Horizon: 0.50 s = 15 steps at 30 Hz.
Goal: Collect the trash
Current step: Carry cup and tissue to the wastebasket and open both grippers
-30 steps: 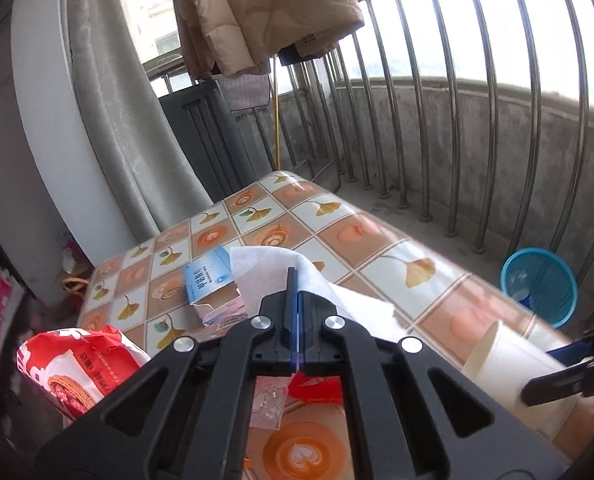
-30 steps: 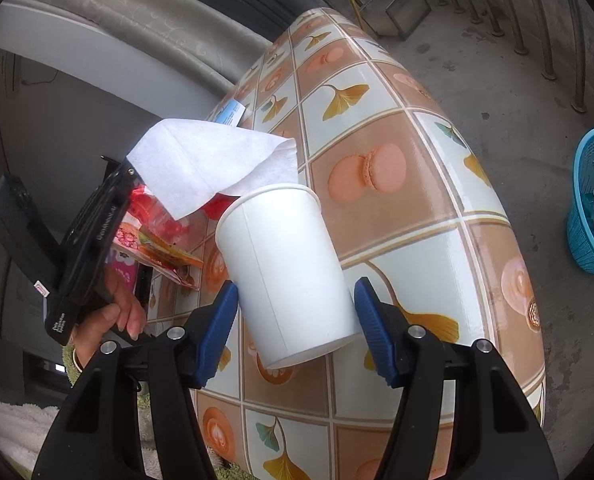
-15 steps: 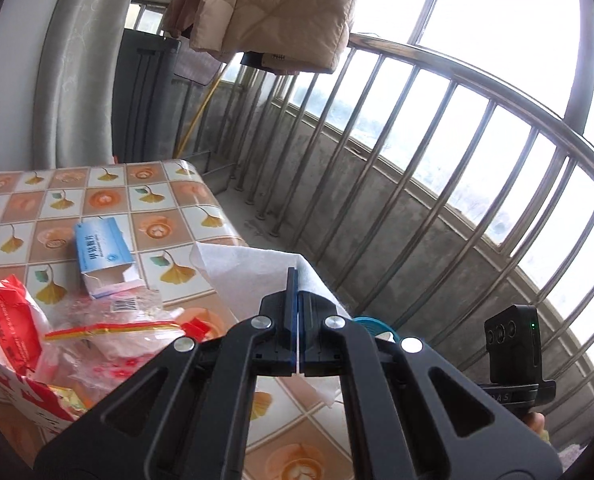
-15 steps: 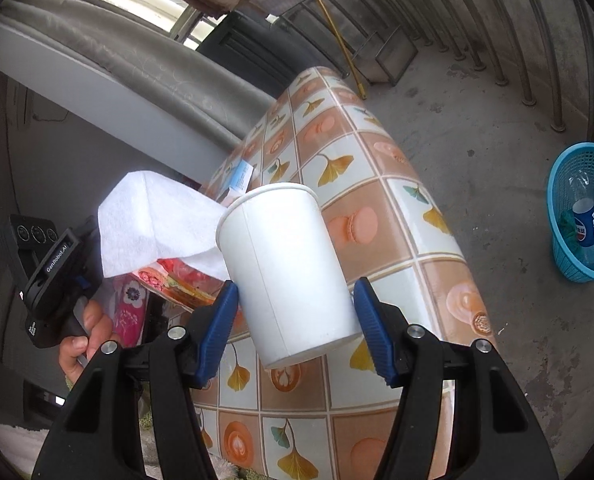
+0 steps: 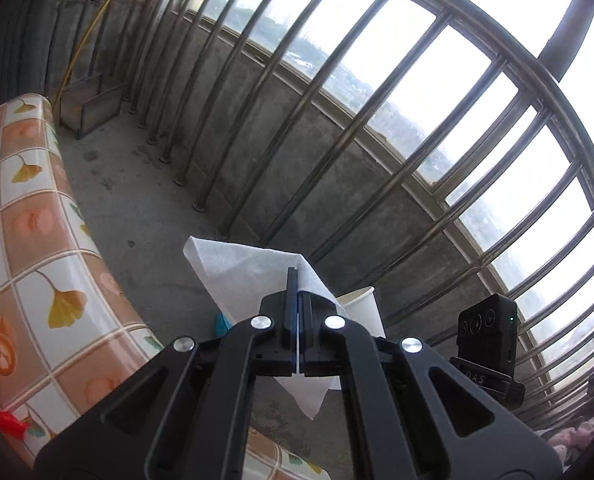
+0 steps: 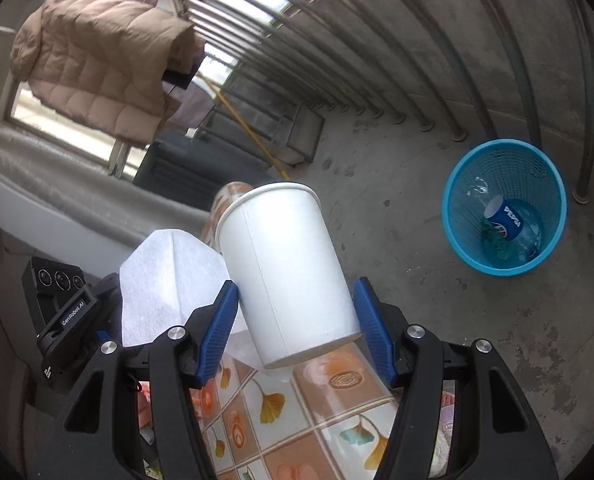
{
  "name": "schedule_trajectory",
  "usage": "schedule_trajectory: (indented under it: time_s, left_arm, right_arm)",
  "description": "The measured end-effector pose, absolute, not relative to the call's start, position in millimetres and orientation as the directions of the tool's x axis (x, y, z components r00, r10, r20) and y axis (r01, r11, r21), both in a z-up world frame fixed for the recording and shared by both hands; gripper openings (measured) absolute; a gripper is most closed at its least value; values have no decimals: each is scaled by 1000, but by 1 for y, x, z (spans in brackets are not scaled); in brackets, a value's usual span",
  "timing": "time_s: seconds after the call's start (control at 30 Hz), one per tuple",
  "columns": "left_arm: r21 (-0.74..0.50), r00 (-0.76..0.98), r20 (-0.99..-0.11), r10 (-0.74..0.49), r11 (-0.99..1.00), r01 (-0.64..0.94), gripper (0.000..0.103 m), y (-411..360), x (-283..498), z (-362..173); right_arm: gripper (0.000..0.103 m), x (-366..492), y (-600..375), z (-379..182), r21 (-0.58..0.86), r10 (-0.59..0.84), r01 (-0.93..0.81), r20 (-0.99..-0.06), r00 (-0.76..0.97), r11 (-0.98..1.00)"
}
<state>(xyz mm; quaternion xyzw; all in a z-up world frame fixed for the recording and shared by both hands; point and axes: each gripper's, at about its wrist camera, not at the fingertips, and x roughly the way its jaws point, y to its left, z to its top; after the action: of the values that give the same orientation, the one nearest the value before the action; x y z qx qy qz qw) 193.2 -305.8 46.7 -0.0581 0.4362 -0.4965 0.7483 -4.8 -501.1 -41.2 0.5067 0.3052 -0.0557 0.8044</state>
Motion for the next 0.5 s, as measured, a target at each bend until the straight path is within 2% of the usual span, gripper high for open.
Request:
schedule_trajectory:
  time_s: [0.2,0.5]
  left_arm:
    - [-490,-11,-726,-688,505,710,0,-413,202,-9]
    - [-466,-137,-831,-539,539,701,0,-519,217,-98]
  right_arm:
    - [59,-11,-558,-93,771,117,535,-601,791,345]
    - [60,7,-631,-188,723,58,664,-684,728,191]
